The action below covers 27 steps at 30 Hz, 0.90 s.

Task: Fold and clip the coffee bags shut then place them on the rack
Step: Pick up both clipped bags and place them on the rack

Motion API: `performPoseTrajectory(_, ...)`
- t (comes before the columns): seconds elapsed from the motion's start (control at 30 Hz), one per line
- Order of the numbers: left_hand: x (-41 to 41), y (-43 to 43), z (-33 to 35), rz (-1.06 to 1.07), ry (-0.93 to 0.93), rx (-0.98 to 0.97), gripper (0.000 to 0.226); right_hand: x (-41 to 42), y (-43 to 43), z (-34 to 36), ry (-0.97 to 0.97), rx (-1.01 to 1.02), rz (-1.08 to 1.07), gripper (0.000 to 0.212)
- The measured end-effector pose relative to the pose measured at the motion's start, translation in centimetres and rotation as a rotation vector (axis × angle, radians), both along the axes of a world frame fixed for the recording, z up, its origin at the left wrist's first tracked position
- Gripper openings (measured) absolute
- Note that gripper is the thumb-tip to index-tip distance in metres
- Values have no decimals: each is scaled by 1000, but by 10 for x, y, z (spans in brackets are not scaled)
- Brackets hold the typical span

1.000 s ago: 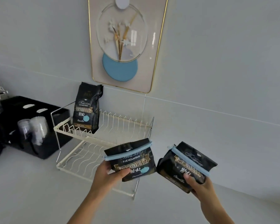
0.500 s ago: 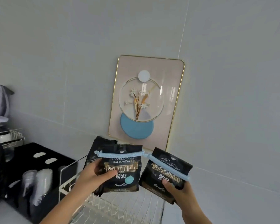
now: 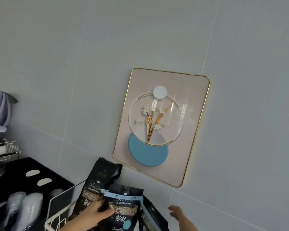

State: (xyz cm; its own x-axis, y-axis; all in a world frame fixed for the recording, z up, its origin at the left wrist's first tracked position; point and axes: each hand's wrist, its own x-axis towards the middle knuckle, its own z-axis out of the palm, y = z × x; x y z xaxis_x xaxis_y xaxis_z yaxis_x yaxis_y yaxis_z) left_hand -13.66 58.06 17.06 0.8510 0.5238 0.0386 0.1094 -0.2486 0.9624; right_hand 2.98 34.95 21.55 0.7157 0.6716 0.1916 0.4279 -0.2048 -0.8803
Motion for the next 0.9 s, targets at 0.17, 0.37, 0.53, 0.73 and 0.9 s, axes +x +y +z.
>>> performPoseTrajectory(0.17,16,2,-13,-33,125,22,39,13,-21,8,-101,-322,29,19)
performPoseTrajectory(0.37,21,1,-8,-44,83,-46,28,14,-16,14,-188,-475,184,29)
performPoseTrajectory(0.53,31,-17,-25,297,-49,77,38,16,-15,6,-323,-398,109,49)
performPoseTrajectory(0.73,39,-41,-33,429,-183,365,91,18,-7,-9,-457,-318,116,59)
performPoseTrajectory(0.9,46,-44,-39,405,12,485,113,26,-4,-10,-405,-283,203,56)
